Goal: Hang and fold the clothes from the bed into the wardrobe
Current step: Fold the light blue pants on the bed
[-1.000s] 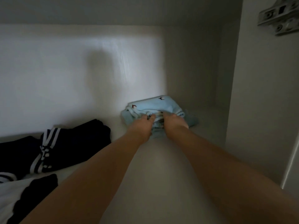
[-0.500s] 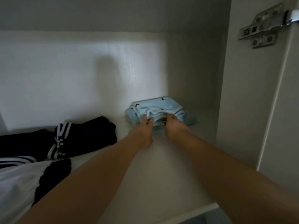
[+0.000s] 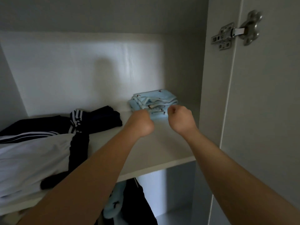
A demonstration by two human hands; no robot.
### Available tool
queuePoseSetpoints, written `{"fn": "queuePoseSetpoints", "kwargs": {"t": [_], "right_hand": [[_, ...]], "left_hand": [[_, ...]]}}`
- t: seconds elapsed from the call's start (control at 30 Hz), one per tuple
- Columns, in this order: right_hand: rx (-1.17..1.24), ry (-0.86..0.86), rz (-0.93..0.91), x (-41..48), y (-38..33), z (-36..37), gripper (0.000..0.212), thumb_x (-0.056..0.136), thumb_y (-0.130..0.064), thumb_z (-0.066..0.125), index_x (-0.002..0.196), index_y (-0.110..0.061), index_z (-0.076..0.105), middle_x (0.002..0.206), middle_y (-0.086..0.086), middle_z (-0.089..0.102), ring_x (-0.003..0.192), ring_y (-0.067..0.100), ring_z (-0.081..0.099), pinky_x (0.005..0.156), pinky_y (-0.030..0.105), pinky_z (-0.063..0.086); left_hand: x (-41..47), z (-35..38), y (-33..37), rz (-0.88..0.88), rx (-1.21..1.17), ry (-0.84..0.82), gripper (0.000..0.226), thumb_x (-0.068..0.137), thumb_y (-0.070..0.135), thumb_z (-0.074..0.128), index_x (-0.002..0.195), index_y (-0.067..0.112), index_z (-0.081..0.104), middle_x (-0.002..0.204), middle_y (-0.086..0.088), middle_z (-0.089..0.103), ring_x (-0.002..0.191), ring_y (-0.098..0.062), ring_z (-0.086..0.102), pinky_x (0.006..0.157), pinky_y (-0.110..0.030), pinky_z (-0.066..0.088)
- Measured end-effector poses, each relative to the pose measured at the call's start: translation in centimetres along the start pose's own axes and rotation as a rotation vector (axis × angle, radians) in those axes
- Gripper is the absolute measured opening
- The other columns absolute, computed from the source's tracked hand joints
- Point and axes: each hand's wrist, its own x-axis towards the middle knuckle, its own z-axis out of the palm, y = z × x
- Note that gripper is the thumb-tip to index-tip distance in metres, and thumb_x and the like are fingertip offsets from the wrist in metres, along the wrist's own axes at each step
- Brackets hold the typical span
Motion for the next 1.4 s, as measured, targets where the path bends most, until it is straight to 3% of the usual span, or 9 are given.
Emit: {"fn": "queuePoseSetpoints", "kwargs": {"t": [0.1, 0.27, 0.37, 0.5, 0.7, 0.97, 1.07, 1.13, 1.4], "right_hand": [[-0.010, 0.007, -0.005, -4.9, -0.5, -2.6, 0.035, 0.101, -0.026, 0.044, 0.071, -0.010, 0.055, 0.081, 0.015, 0.064, 0.084, 0.036, 0.058, 0.067, 0.032, 0.036], [-0.045, 0.114, -0.001, -14.2, -0.9, -6.5, 0.028, 0.099, -0.027, 0.050, 0.084, -0.007, 0.063, 0.080, 0.010, 0.066, 0.086, 0.035, 0.060, 0.072, 0.036, 0.045], [0.007, 0.210, 0.026, -20.9, -1.3, -8.7, 0.026, 0.098, -0.026, 0.056, 0.108, -0.008, 0.072, 0.103, 0.006, 0.074, 0.099, 0.017, 0.061, 0.079, 0.017, 0.046], [-0.055, 0.295, 0.102, -30.4, -2.0, -12.3, 0.024, 0.096, -0.024, 0.061, 0.106, -0.005, 0.071, 0.102, 0.007, 0.074, 0.100, 0.018, 0.065, 0.082, 0.023, 0.051], [-0.181, 0.461, 0.374, -44.7, -2.2, -20.2, 0.029, 0.095, -0.031, 0.064, 0.121, -0.022, 0.070, 0.114, -0.011, 0.072, 0.107, -0.005, 0.060, 0.089, 0.002, 0.042], [-0.363, 0.772, 0.783, -66.3, -2.1, -32.3, 0.030, 0.094, -0.038, 0.062, 0.121, -0.027, 0.070, 0.115, -0.015, 0.071, 0.105, -0.004, 0.065, 0.093, 0.018, 0.050], [-0.438, 0.855, 0.888, -75.2, -3.1, -36.8, 0.030, 0.095, -0.037, 0.061, 0.122, -0.026, 0.070, 0.115, -0.015, 0.071, 0.104, -0.006, 0.063, 0.090, 0.007, 0.045], [-0.480, 0.889, 0.954, -81.6, -4.0, -39.6, 0.030, 0.096, -0.037, 0.061, 0.122, -0.025, 0.070, 0.115, -0.014, 0.071, 0.107, -0.009, 0.059, 0.087, 0.000, 0.041], [-0.665, 1.068, 1.258, -105.3, -8.4, -48.9, 0.018, 0.095, -0.030, 0.061, 0.101, -0.019, 0.074, 0.098, -0.008, 0.075, 0.094, 0.008, 0.068, 0.087, 0.025, 0.052]], "left_hand": [[-4.8, 0.3, -0.3, 0.046, -0.250, 0.160, 0.021, 0.093, 0.010, 0.053, 0.104, 0.016, 0.070, 0.110, -0.005, 0.066, 0.112, -0.027, 0.061, 0.078, -0.013, 0.033], [-13.2, 0.9, 0.6, 0.169, -0.620, 0.268, 0.023, 0.094, 0.016, 0.060, 0.112, 0.024, 0.072, 0.109, 0.011, 0.071, 0.096, 0.006, 0.063, 0.083, 0.000, 0.038], [-18.5, 1.4, 1.7, 0.248, -0.789, 0.211, 0.019, 0.094, 0.016, 0.064, 0.107, 0.026, 0.072, 0.101, 0.018, 0.071, 0.091, 0.014, 0.062, 0.076, 0.002, 0.039], [-25.7, 2.3, 4.7, 0.358, -0.905, 0.024, 0.016, 0.093, 0.020, 0.064, 0.104, 0.029, 0.072, 0.093, 0.020, 0.073, 0.089, 0.006, 0.067, 0.076, -0.006, 0.045], [-36.7, 4.1, 12.1, 0.539, -1.041, -0.329, 0.013, 0.090, 0.031, 0.060, 0.098, 0.026, 0.069, 0.081, 0.009, 0.071, 0.077, -0.012, 0.071, 0.076, -0.042, 0.058], [-55.1, 6.6, 25.2, 0.835, -1.090, -0.724, 0.008, 0.096, 0.028, 0.060, 0.093, 0.031, 0.067, 0.078, 0.016, 0.069, 0.067, -0.006, 0.067, 0.060, -0.013, 0.048], [-63.4, 6.8, 30.1, 0.936, -1.087, -0.837, 0.009, 0.096, 0.028, 0.059, 0.093, 0.030, 0.067, 0.078, 0.016, 0.068, 0.066, -0.006, 0.067, 0.058, -0.008, 0.045], [-69.8, 6.9, 33.0, 0.984, -1.092, -0.893, 0.009, 0.096, 0.029, 0.059, 0.091, 0.030, 0.067, 0.077, 0.015, 0.067, 0.065, -0.006, 0.066, 0.058, -0.009, 0.045], [-95.9, 5.8, 43.2, 1.221, -1.063, -1.195, 0.013, 0.095, 0.031, 0.062, 0.085, 0.023, 0.067, 0.063, 0.013, 0.062, 0.057, -0.010, 0.056, 0.061, -0.031, 0.051]]}}
